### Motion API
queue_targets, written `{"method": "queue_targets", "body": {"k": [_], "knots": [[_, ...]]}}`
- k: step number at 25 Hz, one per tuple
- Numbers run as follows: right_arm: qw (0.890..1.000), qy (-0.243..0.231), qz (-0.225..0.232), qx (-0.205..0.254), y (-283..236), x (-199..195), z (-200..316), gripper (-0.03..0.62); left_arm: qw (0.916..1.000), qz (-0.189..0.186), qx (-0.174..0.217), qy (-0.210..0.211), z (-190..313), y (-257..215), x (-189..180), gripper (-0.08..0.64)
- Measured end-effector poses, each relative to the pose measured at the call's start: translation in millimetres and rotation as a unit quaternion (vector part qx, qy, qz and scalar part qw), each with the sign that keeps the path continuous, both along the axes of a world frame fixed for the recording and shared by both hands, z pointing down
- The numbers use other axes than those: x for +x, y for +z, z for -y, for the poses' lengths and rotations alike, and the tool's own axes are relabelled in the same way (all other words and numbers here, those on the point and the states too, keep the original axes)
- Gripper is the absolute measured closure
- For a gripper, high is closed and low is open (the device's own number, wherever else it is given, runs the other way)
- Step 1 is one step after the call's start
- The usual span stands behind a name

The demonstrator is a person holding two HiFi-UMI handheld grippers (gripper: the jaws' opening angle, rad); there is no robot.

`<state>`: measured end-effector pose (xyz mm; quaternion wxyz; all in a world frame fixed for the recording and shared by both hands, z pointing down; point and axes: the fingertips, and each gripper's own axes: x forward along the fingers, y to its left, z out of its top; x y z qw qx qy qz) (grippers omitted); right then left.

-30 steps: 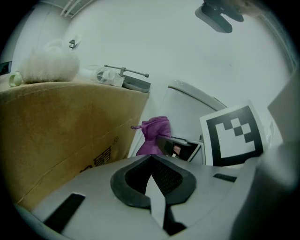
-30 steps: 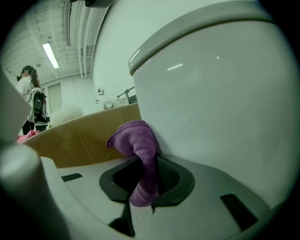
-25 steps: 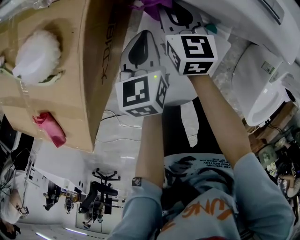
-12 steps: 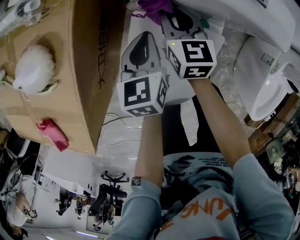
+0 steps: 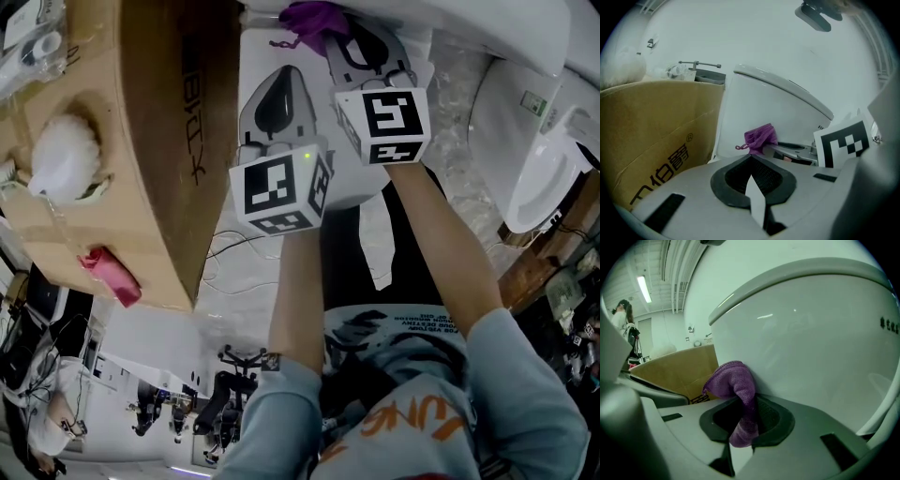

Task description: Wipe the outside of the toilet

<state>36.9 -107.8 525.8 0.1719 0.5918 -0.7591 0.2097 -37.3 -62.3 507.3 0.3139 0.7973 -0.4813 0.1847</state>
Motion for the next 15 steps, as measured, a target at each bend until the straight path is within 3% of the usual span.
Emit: {"method": "queue_targets", "body": {"k": [15], "knots": [[0.998, 0.056, -0.01, 0.003, -7.1, 93.6, -44.9, 0.509, 0.9981, 0.001, 0.001, 0.062, -27.2, -5.2, 75.2, 0.537]]}}
